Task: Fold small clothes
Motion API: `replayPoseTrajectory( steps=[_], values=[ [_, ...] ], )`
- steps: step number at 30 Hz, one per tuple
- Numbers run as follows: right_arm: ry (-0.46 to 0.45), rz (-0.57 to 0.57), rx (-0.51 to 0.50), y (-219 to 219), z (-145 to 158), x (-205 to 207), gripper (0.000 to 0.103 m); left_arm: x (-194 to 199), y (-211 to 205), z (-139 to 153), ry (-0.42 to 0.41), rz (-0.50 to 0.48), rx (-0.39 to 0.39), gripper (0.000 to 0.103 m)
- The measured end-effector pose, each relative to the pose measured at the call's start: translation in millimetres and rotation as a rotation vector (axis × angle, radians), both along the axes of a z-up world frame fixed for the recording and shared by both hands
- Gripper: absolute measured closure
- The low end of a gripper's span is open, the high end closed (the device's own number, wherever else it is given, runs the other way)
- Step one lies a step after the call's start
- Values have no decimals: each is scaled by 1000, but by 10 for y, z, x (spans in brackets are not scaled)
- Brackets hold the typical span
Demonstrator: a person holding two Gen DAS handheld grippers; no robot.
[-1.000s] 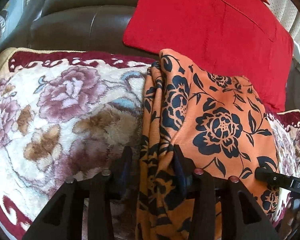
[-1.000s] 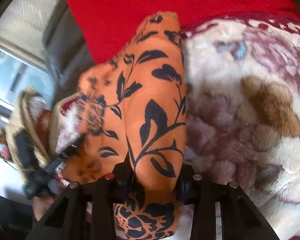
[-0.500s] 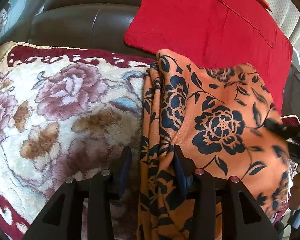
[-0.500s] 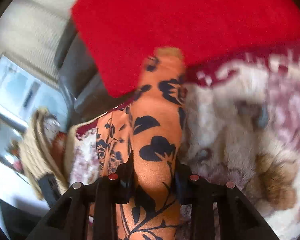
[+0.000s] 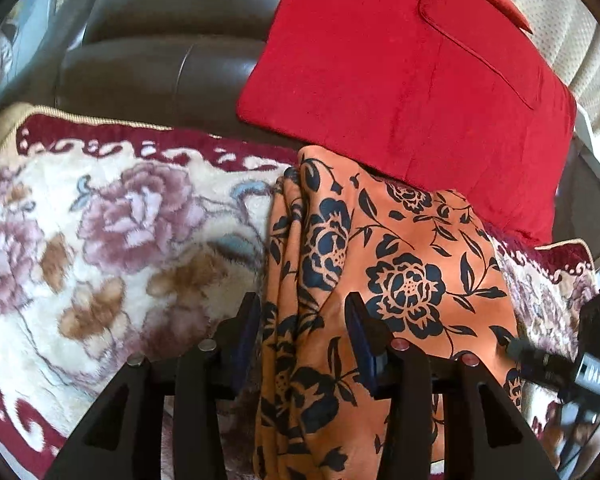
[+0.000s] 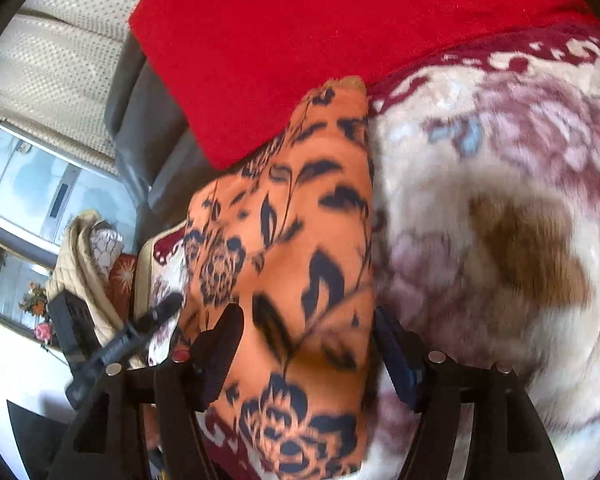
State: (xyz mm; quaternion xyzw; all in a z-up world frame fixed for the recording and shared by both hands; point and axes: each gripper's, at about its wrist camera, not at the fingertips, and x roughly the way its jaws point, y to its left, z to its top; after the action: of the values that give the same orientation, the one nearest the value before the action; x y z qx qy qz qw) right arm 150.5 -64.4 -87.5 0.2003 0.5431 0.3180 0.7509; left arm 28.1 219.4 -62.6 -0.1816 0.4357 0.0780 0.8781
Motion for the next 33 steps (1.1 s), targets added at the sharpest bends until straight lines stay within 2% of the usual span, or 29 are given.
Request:
replayPoseTrajectory(
  steps=[1, 2, 3, 6, 8, 10, 11, 12, 14, 17, 19, 21, 22, 23, 24, 25, 26, 27, 30, 33],
  values=[
    [-4, 12, -17, 4, -30, -14, 33, 7, -9, 0, 6, 2, 0, 57],
    [-8, 30, -60, 59, -64, -61, 47, 8, -13, -1, 8, 4, -2, 57],
    [-14, 37, -90, 88, -71, -70, 66, 3, -16, -3, 10, 5, -1, 57],
    [-74, 29, -159, 150, 28, -177, 67, -40, -32, 13, 11, 3, 6, 57],
    [-83, 30, -177, 209, 31, -200, 67, -64, -26, 14, 10, 4, 10, 57],
    [-57, 18, -150, 185, 4, -207, 63, -82, 1, 19, 11, 9, 8, 57],
    [-47, 4, -130, 147, 9, -224, 52, -88, 4, 23, 11, 10, 8, 57],
    [-51, -1, -121, 83, 36, -219, 37, -85, 14, 28, 13, 10, 8, 57],
    [-75, -6, -109, 28, 93, -240, 36, -67, 41, 41, 13, 14, 5, 56],
    [-77, -6, -88, -45, 151, -249, 36, 47, 77, 68, 10, 6, -30, 42],
    [-82, -19, -79, -109, 188, -244, 36, 167, 98, 98, -13, -10, -76, 35],
    [-75, -29, -56, -176, 204, -231, 36, 324, 151, 57, -33, -38, -144, 35],
    [-73, -28, -55, -171, 204, -222, 36, 423, 195, -16, -14, -42, -167, 36],
    [-72, -27, -56, -176, 204, -217, 36, 543, 256, -150, 41, -31, -171, 42],
    [-71, -22, -59, -178, 198, -211, 36, 633, 335, -310, 102, -12, -176, 69],
    [-69, -19, -59, -180, 202, -209, 36, 664, 439, -449, 124, 5, -246, 67],
    [-64, -13, -56, -189, 202, -196, 36, 640, 571, -531, 103, 27, -347, 67],
    [-63, -12, -54, -170, 198, -173, 36, 606, 634, -532, 87, 28, -390, 69],
    [-69, -35, -39, -176, 227, -3, 36, 550, 580, -480, 64, 10, -340, 69],
    [-29, -61, 5, -143, 186, 283, 35, 523, 486, -393, 54, 6, -295, 67]
  ],
)
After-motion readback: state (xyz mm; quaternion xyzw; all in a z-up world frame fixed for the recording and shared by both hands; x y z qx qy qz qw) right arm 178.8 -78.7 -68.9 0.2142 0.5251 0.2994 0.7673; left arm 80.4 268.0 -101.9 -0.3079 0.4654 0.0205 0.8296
